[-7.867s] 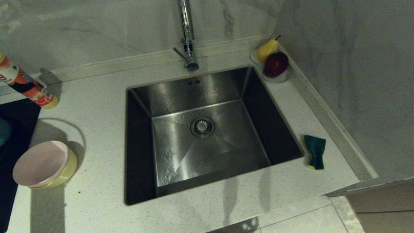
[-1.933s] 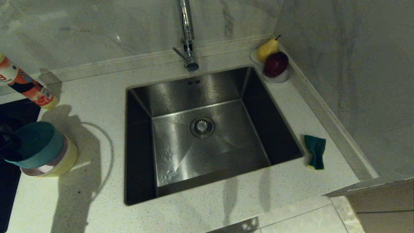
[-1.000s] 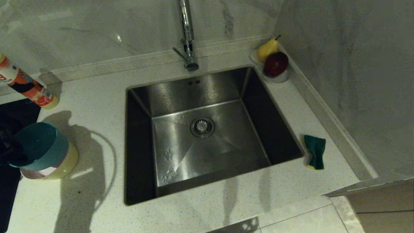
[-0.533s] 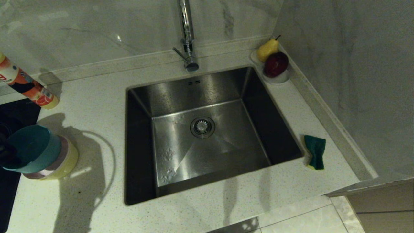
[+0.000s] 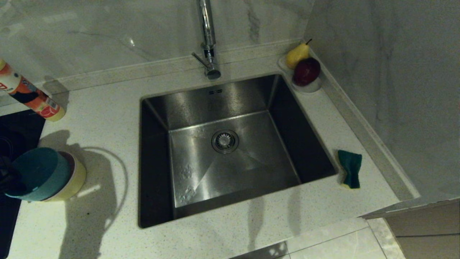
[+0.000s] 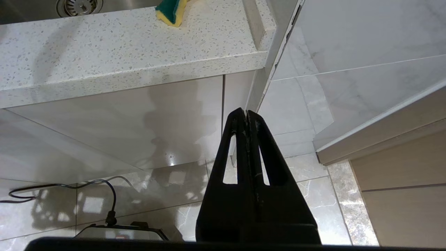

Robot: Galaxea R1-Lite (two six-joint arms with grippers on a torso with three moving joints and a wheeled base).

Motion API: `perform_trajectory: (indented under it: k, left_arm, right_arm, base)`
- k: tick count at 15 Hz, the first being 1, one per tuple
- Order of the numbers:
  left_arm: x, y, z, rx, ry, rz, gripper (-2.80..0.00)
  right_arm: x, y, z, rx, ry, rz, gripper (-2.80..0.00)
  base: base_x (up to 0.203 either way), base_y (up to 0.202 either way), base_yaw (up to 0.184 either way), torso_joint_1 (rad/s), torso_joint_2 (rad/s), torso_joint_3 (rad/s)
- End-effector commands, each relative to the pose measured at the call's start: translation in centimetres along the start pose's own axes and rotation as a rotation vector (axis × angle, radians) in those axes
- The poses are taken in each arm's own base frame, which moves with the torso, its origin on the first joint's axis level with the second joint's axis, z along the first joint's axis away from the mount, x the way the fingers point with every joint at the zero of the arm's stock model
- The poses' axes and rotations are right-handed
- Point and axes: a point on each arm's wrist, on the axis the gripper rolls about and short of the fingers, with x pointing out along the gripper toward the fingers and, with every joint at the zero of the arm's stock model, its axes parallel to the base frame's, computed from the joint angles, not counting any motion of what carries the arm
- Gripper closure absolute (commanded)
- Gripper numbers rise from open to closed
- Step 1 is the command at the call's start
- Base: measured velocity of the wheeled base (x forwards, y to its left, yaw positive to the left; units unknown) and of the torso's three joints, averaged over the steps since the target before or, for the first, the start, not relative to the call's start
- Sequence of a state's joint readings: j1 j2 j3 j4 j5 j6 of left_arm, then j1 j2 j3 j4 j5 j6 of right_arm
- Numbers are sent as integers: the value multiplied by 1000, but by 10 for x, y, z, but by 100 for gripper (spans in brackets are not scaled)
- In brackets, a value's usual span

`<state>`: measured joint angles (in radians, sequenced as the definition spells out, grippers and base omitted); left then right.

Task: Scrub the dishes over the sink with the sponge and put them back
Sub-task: Place the bowl on the bowl

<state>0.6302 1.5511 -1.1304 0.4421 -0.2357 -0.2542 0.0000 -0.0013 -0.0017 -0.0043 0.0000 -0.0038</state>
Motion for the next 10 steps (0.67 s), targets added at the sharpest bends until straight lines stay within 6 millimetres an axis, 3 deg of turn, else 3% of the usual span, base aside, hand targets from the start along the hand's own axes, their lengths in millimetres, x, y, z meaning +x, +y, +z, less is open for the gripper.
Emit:
perform_trajectory:
  k: [1,5,10]
  left_arm:
    - [1,0,1,-5,4,-3,-280]
    - [-11,-6,11,0,-59,-43,-280]
    - [-61,-25,37,19,-265,-104,-280]
  right_arm:
    - [0,0,0,-1,1,0,0]
    - [0,0,0,-1,1,0,0]
    - [0,0,0,-1,1,0,0]
  base:
    - [0,0,0,0,0,0]
    - [0,0,0,0,0,0]
    - [0,0,0,0,0,0]
